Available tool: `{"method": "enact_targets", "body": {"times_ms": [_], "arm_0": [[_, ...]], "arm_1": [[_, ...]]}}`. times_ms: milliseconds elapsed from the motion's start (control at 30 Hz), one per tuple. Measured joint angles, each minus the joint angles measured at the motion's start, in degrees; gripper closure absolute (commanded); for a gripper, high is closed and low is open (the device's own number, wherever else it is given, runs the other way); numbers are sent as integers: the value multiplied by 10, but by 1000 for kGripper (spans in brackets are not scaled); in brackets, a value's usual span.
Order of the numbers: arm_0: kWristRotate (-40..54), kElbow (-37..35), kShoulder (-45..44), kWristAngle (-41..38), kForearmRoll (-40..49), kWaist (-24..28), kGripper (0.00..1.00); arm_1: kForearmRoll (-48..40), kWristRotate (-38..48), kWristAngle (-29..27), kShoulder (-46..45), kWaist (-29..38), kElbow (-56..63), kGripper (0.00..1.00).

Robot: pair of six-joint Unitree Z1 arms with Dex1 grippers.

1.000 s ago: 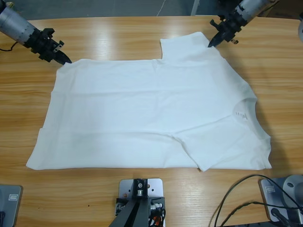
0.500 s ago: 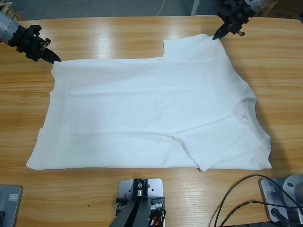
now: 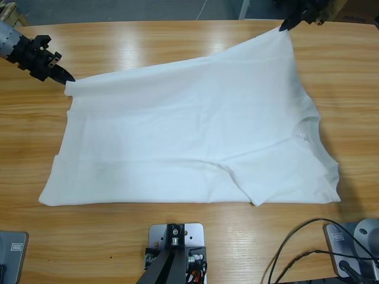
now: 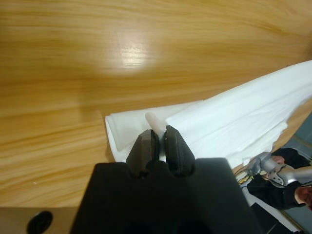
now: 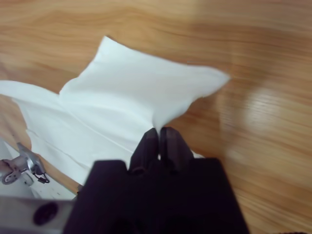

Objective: Fold clothes

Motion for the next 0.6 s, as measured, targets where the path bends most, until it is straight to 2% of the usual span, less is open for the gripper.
{"method": "enact_targets", "body": {"times_ms": [433,600], "arm_0": [[1,26,-31,-14,0,-7,1000],[1,30,-31,-21,0,-12,1000]], "arm_1": [[0,-18,-1,-35,0,0,1000],[0,-35,-1,-35,-1,39,1000]]}}
